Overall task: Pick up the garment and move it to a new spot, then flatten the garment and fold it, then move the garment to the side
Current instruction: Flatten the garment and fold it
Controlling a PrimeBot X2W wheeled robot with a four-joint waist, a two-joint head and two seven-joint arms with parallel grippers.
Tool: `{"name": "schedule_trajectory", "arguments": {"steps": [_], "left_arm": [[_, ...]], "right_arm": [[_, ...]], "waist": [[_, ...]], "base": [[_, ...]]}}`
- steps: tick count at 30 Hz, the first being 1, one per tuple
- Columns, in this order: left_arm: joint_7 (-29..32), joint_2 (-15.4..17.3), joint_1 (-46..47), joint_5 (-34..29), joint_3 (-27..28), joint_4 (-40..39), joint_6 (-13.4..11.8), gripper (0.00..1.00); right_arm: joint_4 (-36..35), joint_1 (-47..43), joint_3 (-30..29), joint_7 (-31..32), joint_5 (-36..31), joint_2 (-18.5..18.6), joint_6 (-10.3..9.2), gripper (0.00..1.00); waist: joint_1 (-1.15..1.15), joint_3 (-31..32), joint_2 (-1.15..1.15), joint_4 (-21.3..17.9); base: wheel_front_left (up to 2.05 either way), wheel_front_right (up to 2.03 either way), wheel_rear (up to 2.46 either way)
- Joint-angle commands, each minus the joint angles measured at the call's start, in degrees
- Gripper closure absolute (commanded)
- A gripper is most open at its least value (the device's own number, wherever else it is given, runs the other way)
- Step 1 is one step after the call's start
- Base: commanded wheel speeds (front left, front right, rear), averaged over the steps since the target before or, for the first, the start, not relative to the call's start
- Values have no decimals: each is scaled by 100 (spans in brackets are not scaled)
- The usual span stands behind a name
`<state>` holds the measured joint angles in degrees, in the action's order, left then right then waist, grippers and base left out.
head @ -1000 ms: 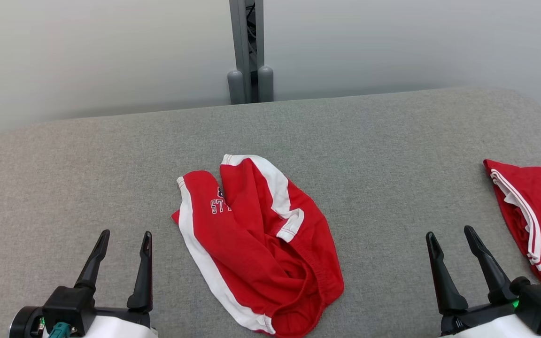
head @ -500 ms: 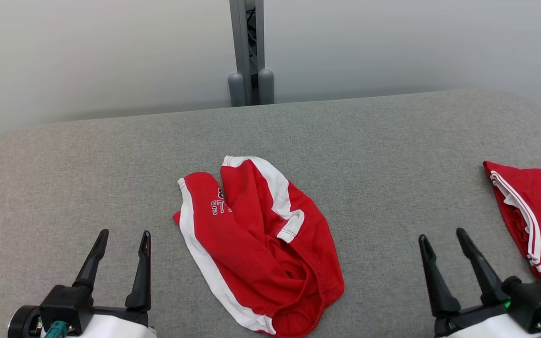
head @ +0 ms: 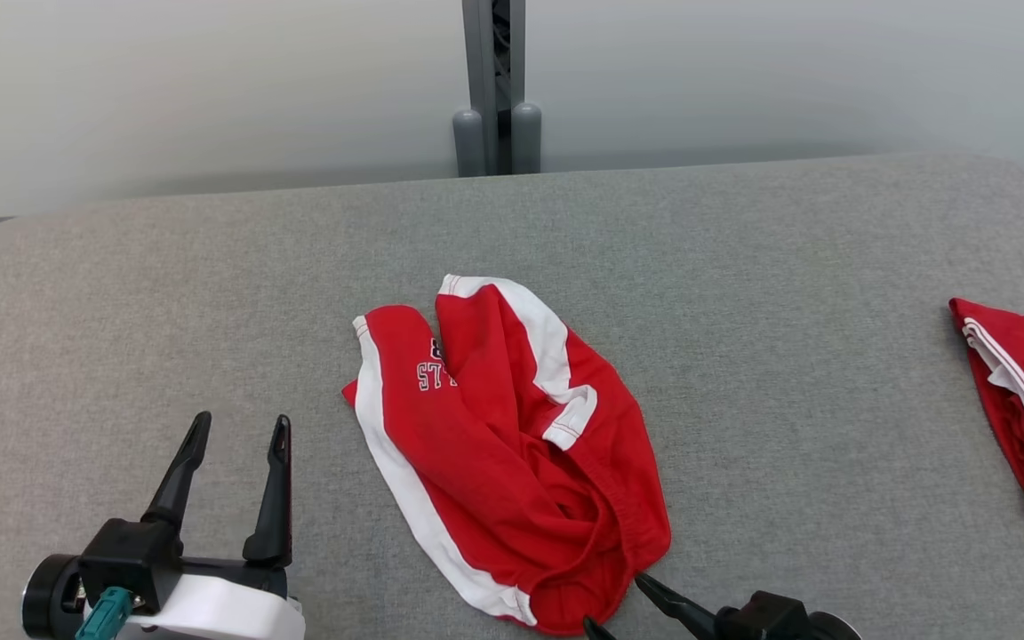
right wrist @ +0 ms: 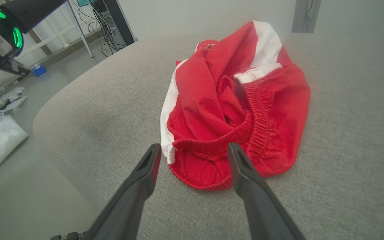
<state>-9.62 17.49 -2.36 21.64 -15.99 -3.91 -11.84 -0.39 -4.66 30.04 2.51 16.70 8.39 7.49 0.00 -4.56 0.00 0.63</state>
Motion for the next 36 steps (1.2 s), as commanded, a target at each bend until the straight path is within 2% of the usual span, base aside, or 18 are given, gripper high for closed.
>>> {"name": "schedule_trajectory", "arguments": {"steps": [1, 6, 11, 14, 15, 16, 19, 22, 29, 34, 36], "left_arm": [[-47, 7, 127, 16, -1, 12, 28, 0], [-92, -63, 242, 35, -66, 113, 69, 0], [-139, -115, 372, 24, -161, 242, 126, 0], [-174, -134, 458, 46, -182, 321, 160, 0], [-199, -145, 460, 51, -183, 345, 168, 0], [-215, -168, 467, 65, -189, 368, 173, 0], [-269, -199, 504, 74, -191, 424, 156, 0], [-301, -192, 487, 85, -163, 432, 130, 0], [-346, -149, 532, 113, -130, 465, 148, 0], [-345, -151, 567, 119, -158, 514, 159, 0], [-348, -153, 581, 115, -168, 526, 167, 0]], "right_arm": [[110, 156, 85, 10, 59, 129, -1, 0], [764, 556, 659, -73, 124, 346, 1, 0], [1517, 1138, 1323, -253, -161, 500, 1, 0], [1987, 1423, 1566, -363, -259, 423, 0, 0], [2130, 1507, 1587, -420, -256, 378, 0, 45], [2266, 1553, 1589, -461, -199, 334, 0, 100], [2526, 1693, 1420, -703, -56, 264, 0, 100], [2454, 1722, 1310, -801, 50, 420, 0, 100], [2177, 1741, 1360, -825, 486, 1248, -1, 100], [2311, 1909, 1340, -928, 924, 1831, -1, 100], [2357, 1960, 1330, -977, 999, 1933, -1, 100]], "waist": [[0, -56, 0, 47], [0, -198, 0, 162], [0, -301, 0, 274], [0, -332, 0, 328], [0, -336, 0, 342], [0, -339, 0, 356], [0, -335, 0, 377], [0, -373, 0, 326], [0, -438, 0, 154], [0, -456, 0, 118], [0, -452, 0, 122]], "base": [[0, 0, 0], [0, 0, 0], [0, 0, 0], [0, 0, 0], [0, 0, 0], [0, 0, 0], [0, 0, 0], [0, 0, 0], [0, 0, 0], [0, 0, 0], [0, 0, 0]]}}
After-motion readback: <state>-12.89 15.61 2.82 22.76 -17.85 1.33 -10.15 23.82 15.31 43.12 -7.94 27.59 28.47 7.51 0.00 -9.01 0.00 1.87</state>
